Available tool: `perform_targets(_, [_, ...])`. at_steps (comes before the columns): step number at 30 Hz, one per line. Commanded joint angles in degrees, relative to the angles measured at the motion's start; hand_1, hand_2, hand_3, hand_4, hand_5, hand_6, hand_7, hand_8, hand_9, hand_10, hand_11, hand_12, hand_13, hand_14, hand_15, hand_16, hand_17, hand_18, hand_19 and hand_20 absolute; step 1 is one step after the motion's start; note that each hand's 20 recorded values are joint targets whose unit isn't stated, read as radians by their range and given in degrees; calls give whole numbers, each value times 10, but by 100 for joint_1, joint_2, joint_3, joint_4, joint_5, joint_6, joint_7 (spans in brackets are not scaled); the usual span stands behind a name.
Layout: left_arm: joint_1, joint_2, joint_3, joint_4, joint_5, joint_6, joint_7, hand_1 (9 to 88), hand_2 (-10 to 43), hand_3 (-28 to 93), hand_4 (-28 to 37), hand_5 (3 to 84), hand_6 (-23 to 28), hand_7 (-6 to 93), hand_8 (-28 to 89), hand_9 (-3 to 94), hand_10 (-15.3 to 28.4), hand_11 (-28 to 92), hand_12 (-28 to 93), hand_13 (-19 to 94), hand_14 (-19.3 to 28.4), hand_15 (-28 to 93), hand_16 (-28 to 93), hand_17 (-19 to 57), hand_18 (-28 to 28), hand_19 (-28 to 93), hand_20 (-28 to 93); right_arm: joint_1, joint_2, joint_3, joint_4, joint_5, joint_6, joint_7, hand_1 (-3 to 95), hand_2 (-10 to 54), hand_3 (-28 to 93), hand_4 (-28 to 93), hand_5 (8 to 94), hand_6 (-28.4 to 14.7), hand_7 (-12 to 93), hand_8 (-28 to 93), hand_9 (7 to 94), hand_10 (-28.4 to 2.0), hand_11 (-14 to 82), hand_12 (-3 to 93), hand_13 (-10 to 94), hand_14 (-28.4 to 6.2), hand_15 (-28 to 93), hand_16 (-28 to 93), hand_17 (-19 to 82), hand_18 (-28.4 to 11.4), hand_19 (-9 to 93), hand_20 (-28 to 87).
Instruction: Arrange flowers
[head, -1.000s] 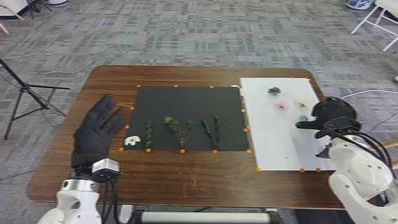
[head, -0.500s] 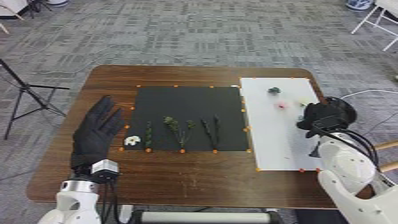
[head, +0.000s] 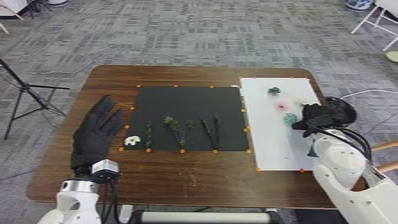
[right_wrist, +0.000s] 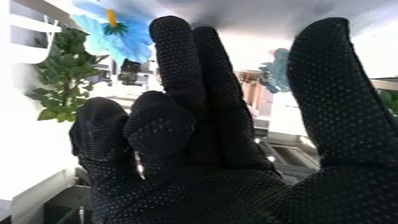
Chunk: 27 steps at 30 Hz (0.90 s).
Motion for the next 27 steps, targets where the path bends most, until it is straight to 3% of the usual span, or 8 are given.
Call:
perform_targets(1, [41, -74, 27, -7, -15, 67, -42, 228, -62, 672, -283, 225, 21, 222, -114, 172, 96, 124, 193, 147, 136, 77, 90, -182, 202, 366, 68, 3, -92, 9, -128, 18, -484, 18, 291, -95, 748, -283, 564, -35, 221, -114, 594, -126, 320, 244, 679, -87, 852, 288, 400, -212, 932, 586])
perform_targets(9, [25, -91, 21, -6, -22, 58, -22, 229, -62, 673, -283, 226, 21, 222, -114, 172, 96, 124, 194, 147, 136, 76, 89, -182, 202, 367, 67, -14, -73, -51, -471, 72, -657, -138, 276, -95, 773, -283, 454, -82, 189, -101, 448, -148, 305, 239, 601, -107, 858, 262, 344, -213, 931, 540])
perform_targets(15, [16, -103, 33, -6, -26, 67, -10, 229, -62, 672, -283, 225, 20, 223, -114, 172, 96, 125, 194, 146, 136, 76, 90, -182, 201, 366, 67, 77, -106, -164, -431, 110, -500, -216, 274, -95, 773, -283, 419, -91, 177, -91, 415, -155, 303, 241, 584, -112, 860, 245, 336, -213, 930, 531])
perform_targets(21, [4, -99, 30, 0, -32, 70, -11, 230, -61, 672, -283, 225, 20, 222, -114, 172, 96, 125, 194, 146, 136, 76, 90, -182, 201, 366, 67, 99, -112, -223, -360, 93, -788, -234, 285, -95, 773, -283, 465, -66, 211, -103, 480, -139, 344, 246, 599, -104, 858, 229, 339, -208, 931, 524])
perform_targets(25, [15, -98, 27, -9, -40, 81, -10, 230, -61, 672, -283, 225, 20, 224, -114, 172, 96, 126, 193, 146, 136, 77, 90, -182, 201, 366, 67, 39, -98, -243, -343, 23, -859, -202, 352, -95, 812, -280, 543, -17, 285, -135, 565, -121, 431, 274, 630, -88, 833, 239, 347, -201, 928, 515])
perform_targets(27, [17, -93, 19, -10, -39, 85, -8, 231, -61, 671, -283, 225, 20, 223, -115, 172, 95, 126, 193, 146, 136, 77, 90, -182, 201, 366, 67, 0, -81, -244, -328, 107, -594, -236, 431, -95, 785, -281, 567, -8, 338, -86, 607, -104, 385, 398, 647, -80, 820, 255, 359, -197, 928, 509])
